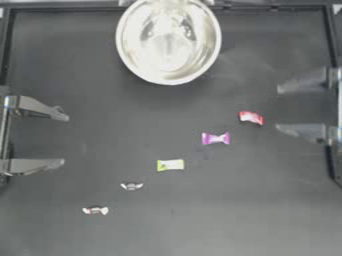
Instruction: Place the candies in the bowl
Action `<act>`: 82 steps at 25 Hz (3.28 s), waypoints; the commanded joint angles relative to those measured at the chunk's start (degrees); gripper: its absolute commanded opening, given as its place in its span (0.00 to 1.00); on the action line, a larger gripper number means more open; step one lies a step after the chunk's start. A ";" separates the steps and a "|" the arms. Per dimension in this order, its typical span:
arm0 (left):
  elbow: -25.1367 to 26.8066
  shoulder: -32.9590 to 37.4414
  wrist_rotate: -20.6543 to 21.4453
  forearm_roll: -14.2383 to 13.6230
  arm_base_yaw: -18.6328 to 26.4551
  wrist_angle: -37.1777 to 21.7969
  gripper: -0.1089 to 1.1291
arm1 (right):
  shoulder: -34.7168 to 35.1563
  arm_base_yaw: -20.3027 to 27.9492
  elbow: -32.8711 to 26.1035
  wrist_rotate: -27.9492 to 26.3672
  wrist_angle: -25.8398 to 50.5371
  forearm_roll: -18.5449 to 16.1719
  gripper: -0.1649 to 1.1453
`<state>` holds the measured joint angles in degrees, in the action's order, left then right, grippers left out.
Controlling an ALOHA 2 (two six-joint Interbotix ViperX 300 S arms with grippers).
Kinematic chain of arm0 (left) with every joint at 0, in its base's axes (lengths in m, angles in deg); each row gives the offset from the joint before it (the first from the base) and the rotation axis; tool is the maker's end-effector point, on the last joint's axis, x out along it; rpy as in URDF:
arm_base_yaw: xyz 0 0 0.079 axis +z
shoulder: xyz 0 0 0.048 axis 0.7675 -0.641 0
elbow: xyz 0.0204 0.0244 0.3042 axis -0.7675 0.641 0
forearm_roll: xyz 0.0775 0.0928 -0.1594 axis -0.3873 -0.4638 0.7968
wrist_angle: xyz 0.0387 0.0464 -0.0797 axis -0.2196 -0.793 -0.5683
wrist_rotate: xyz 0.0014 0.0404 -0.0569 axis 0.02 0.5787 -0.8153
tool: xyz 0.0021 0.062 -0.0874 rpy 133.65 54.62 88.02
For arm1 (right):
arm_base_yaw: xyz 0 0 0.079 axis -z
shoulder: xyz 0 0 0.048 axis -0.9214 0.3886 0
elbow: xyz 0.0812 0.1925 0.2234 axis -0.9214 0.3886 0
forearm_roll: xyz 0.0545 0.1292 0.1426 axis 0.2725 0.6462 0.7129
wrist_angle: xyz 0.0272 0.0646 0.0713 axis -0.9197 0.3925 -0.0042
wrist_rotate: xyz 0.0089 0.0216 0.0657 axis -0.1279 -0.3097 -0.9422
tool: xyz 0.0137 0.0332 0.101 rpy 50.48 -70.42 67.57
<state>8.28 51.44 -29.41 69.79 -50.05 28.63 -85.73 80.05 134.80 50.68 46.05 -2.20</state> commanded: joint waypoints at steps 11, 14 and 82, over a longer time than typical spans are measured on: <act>-3.69 -4.92 0.00 0.00 0.79 -2.81 0.92 | 19.86 8.53 -11.69 8.79 22.32 0.70 0.88; -3.60 -4.92 0.00 0.00 0.79 -2.81 0.92 | 24.79 10.28 -12.74 12.13 23.99 2.64 0.88; -2.37 -5.01 -0.18 0.35 0.88 -2.20 0.92 | 39.81 21.01 -21.01 15.91 -10.02 2.64 0.17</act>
<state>6.61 47.30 -29.68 70.05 -49.25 25.99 -46.44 100.18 116.26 66.58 37.43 0.52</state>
